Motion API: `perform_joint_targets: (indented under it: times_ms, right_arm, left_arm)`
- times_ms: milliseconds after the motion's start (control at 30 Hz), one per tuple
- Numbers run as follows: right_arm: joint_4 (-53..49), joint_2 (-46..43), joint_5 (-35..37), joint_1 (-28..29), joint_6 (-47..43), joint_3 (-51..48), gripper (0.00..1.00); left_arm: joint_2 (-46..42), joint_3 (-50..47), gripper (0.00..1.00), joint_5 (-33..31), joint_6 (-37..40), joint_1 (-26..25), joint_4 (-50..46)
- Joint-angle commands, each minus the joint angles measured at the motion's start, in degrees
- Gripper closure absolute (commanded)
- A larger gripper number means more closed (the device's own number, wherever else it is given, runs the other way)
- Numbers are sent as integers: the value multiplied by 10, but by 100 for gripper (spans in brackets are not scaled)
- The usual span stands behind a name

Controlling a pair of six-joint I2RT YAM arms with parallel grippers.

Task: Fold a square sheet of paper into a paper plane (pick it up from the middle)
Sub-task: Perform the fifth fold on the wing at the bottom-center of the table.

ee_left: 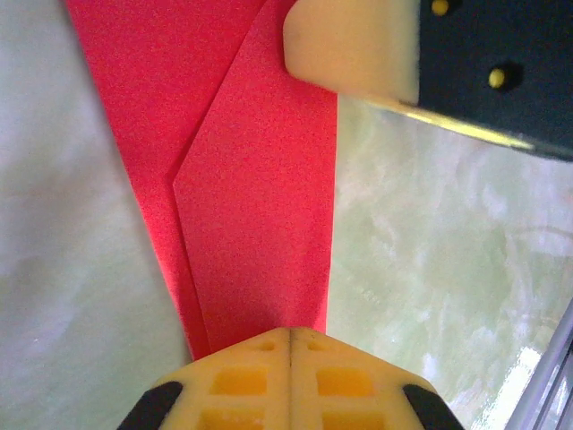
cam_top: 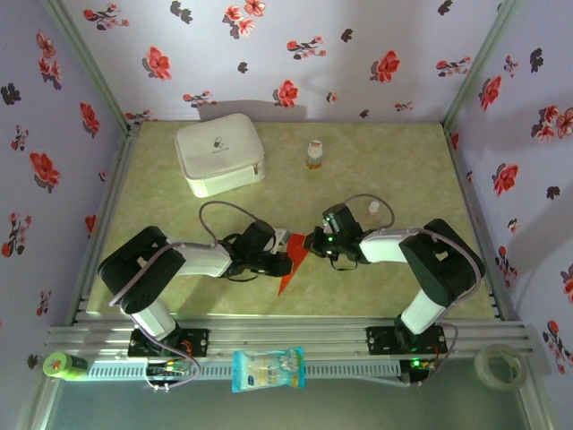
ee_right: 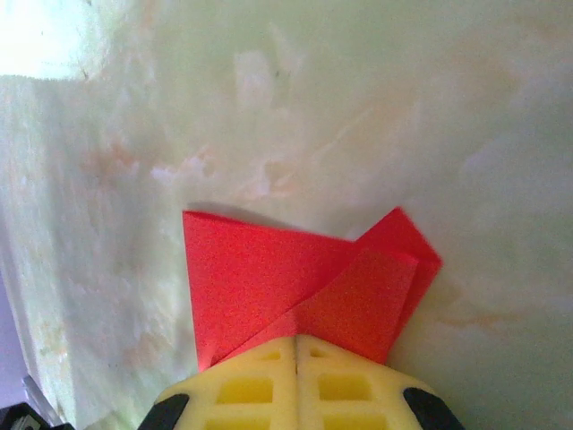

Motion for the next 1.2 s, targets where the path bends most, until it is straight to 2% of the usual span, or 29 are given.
perform_joint_targets:
  times_ms: [0, 400, 633, 767, 900, 1167]
  right_arm:
    - [-4, 17, 60, -29, 6, -8, 97]
    - [2, 38, 57, -80, 6, 19, 95]
    - [-37, 5, 48, -82, -16, 46, 94]
    - [-32, -40, 25, -75, -20, 40, 93]
    - [-27, -63, -1, -45, -21, 32, 93]
    - [-5, -22, -12, -7, 2, 10, 96]
  left_arm:
    - [15, -23, 100, -8, 18, 0, -114]
    - [11, -25, 100, -8, 18, 0, -113]
    - [8, -27, 100, -9, 15, 0, -111]
    - [8, -23, 100, -11, 12, 0, -110]
    - [5, -20, 100, -15, 10, 0, -109]
    - [0, -12, 100, -20, 8, 0, -115]
